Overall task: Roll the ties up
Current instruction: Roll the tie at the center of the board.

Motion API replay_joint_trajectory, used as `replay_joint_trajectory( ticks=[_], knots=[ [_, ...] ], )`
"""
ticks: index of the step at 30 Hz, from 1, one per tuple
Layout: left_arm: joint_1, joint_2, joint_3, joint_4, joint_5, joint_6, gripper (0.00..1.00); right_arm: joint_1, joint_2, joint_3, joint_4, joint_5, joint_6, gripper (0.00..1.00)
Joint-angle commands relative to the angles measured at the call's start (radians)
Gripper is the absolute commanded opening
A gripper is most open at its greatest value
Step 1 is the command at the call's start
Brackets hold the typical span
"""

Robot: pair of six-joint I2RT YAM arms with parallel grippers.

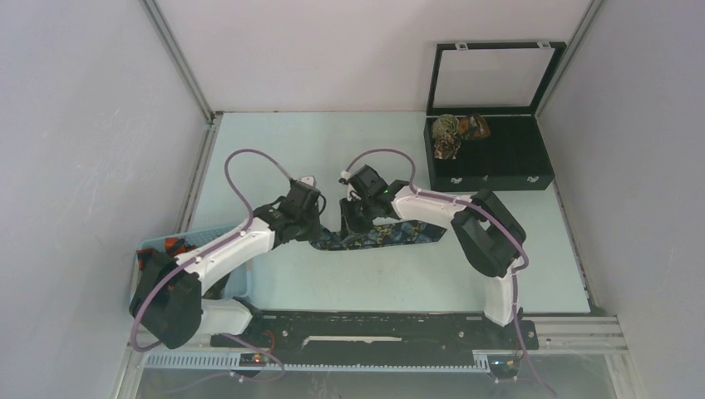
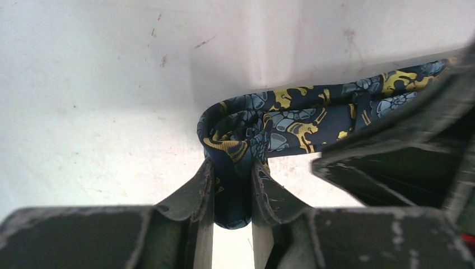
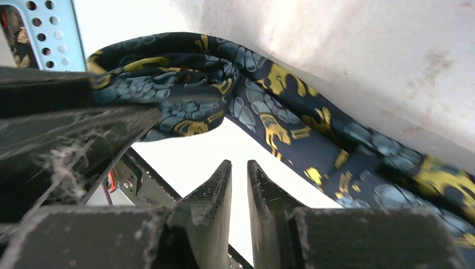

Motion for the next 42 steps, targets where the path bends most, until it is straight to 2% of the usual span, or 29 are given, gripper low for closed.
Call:
replay_joint_trajectory(
  ticks=[1, 15, 37, 42],
  knots=[
    [-0.040, 0.039, 0.062, -0.072, -0.124, 0.035, 0.04, -0.034, -0.133, -0.026, -0.022, 0.025, -0.032, 0.20],
    [-0.150, 0.232, 0.213, -0.227, -0.327, 0.000, 0.04, -0.115, -0.243, -0.110, -0.041, 0.029, -0.051, 0.19],
    [-0.246, 0.446, 0.379, -0.301, -0.328, -0.030, 0.06, -0.155, -0.299, -0.152, -0.055, 0.036, -0.057, 0.19],
    [-0.251, 0.475, 0.402, -0.308, -0.311, -0.037, 0.10, -0.158, -0.299, -0.157, -0.054, 0.035, -0.059, 0.19]
  ],
)
